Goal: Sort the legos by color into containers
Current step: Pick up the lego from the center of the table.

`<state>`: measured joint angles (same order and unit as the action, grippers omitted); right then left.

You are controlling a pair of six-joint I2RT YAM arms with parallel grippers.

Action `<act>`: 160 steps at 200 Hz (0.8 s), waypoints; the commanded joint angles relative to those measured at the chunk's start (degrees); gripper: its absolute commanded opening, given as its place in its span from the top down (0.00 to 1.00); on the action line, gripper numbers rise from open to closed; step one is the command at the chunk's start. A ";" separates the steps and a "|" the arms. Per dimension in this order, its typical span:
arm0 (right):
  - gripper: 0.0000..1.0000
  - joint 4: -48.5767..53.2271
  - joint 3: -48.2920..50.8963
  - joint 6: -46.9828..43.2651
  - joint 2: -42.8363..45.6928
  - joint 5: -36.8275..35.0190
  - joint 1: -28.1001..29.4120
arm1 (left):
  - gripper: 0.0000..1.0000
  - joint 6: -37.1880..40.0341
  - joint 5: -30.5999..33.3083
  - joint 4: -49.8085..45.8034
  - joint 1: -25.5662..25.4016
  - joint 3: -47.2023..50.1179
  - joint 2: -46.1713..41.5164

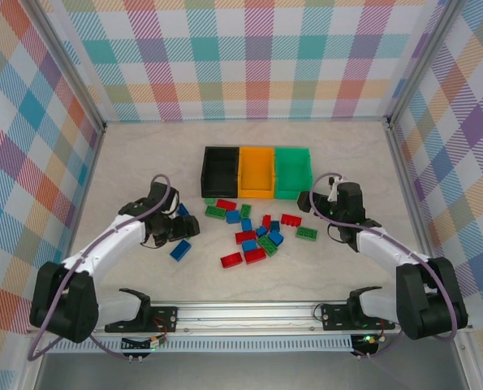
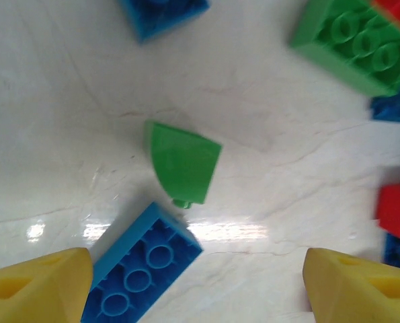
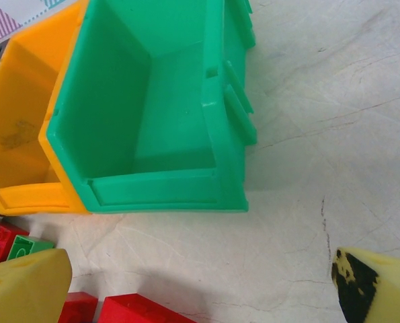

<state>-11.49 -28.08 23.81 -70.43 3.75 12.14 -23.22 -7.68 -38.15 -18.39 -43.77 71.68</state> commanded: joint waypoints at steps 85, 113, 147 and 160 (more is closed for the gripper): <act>0.01 1.72 -0.86 0.66 1.13 -3.70 0.69 | 0.34 0.92 3.71 -1.38 -1.63 -9.23 16.42; 0.01 2.29 -1.24 0.57 1.00 -3.75 0.69 | 0.39 1.10 4.71 -1.04 -2.01 -9.47 18.11; 0.01 2.69 -1.58 0.64 0.48 -4.03 0.73 | 0.49 1.33 4.74 -0.26 -2.26 -9.50 18.81; 0.01 2.41 -1.45 0.61 0.69 -3.96 0.79 | 0.49 1.41 5.02 -0.52 -2.35 -9.86 19.04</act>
<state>-9.52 -28.10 23.79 -70.54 0.38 12.47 -22.37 -3.73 -38.61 -20.14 -52.03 90.02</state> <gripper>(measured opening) 0.990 0.515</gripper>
